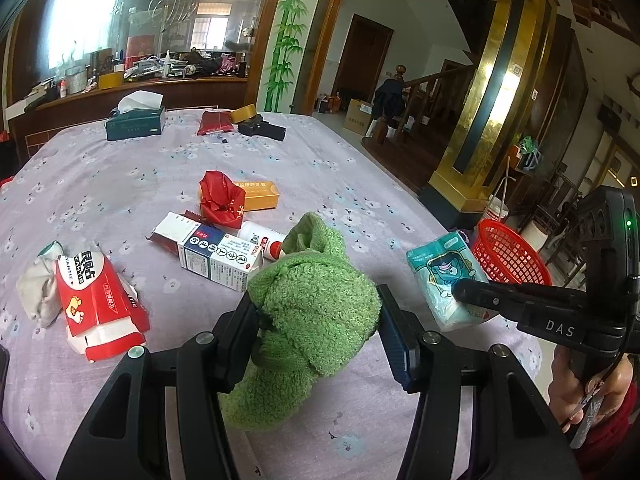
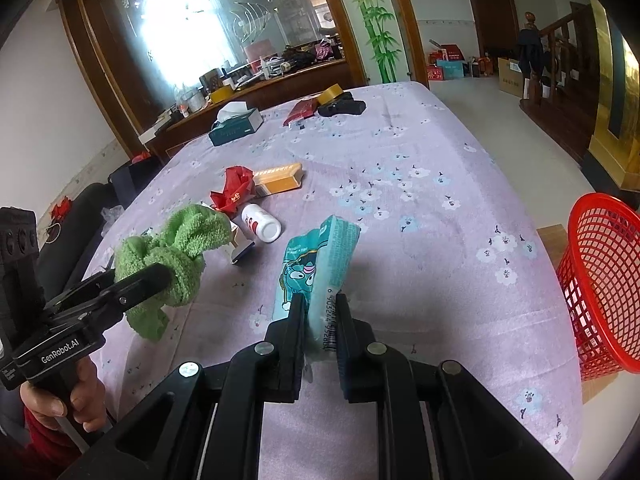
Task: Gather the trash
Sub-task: 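Carry the towel and wipe pack in both tools over the red basket, then open both tools to drop the towel and wipe pack into the basket, then move both tools back over the table, then grasp the white cotton glove with the left tool, then grasp the red tissue pack with the right tool, then carry the glove and tissue pack in both tools over the red basket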
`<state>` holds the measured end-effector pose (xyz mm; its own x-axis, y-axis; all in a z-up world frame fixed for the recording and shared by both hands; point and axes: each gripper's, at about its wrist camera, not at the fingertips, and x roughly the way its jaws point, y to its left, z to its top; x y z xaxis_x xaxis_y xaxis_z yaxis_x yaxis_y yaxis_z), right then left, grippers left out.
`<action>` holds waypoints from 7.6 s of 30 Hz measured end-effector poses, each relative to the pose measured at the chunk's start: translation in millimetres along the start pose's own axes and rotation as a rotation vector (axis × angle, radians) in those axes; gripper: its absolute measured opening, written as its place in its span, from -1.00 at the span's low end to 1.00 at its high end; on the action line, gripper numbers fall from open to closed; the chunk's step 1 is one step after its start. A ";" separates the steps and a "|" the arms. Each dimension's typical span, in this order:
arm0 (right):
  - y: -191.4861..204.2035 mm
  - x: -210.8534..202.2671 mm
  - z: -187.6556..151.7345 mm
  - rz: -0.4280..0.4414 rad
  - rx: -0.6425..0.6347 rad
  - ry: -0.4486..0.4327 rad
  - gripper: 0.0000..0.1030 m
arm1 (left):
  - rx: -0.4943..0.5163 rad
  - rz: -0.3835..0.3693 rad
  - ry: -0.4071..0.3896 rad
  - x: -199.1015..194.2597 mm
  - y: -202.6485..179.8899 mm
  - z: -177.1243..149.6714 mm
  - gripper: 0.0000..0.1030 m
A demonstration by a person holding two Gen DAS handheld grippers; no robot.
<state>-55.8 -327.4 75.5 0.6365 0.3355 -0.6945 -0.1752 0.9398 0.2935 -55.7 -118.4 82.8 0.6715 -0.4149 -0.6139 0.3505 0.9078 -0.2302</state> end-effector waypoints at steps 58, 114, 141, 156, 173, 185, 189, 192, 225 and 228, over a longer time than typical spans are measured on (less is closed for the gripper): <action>-251.7 -143.7 -1.7 -0.336 0.458 -0.264 -0.67 | 0.211 -0.417 0.183 157.5 -291.1 58.6 0.08; 70.7 19.1 32.5 0.161 -0.124 0.060 -0.11 | -0.524 0.330 0.005 -49.8 223.4 -2.8 0.43; 193.2 115.5 47.7 0.276 -0.230 0.206 0.43 | -0.440 0.252 -0.118 -89.3 208.8 -18.1 -0.27; 244.1 217.6 39.3 0.128 -0.314 0.310 0.30 | -0.431 0.256 -0.121 -103.7 215.1 -42.3 -0.27; 149.3 118.8 14.7 0.204 -0.215 0.275 -0.16 | -0.302 0.165 -0.104 -84.4 154.7 -28.9 -0.27; 58.3 52.5 16.1 0.079 -0.045 0.063 -0.18 | -0.128 0.033 -0.053 -38.2 71.8 -9.1 -0.27; 47.6 44.3 18.8 0.073 -0.018 0.040 -0.18 | -0.087 0.009 -0.032 -26.4 49.9 -5.3 -0.27; 38.3 41.0 18.1 0.078 -0.002 0.035 -0.18 | -0.068 -0.002 -0.017 -18.6 38.5 -3.2 -0.27; -159.9 -104.8 15.6 -0.194 0.373 -0.277 -0.18 | 0.157 -0.324 0.121 86.3 -172.1 55.2 -0.27; -183.4 -124.2 14.4 -0.253 0.405 -0.310 -0.18 | 0.176 -0.374 0.146 105.1 -204.7 59.3 -0.27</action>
<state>-91.8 -542.4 117.4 0.8224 0.0110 -0.5687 0.2746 0.8679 0.4139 -18.1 -351.5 110.1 0.3820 -0.6890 -0.6160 0.6669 0.6669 -0.3324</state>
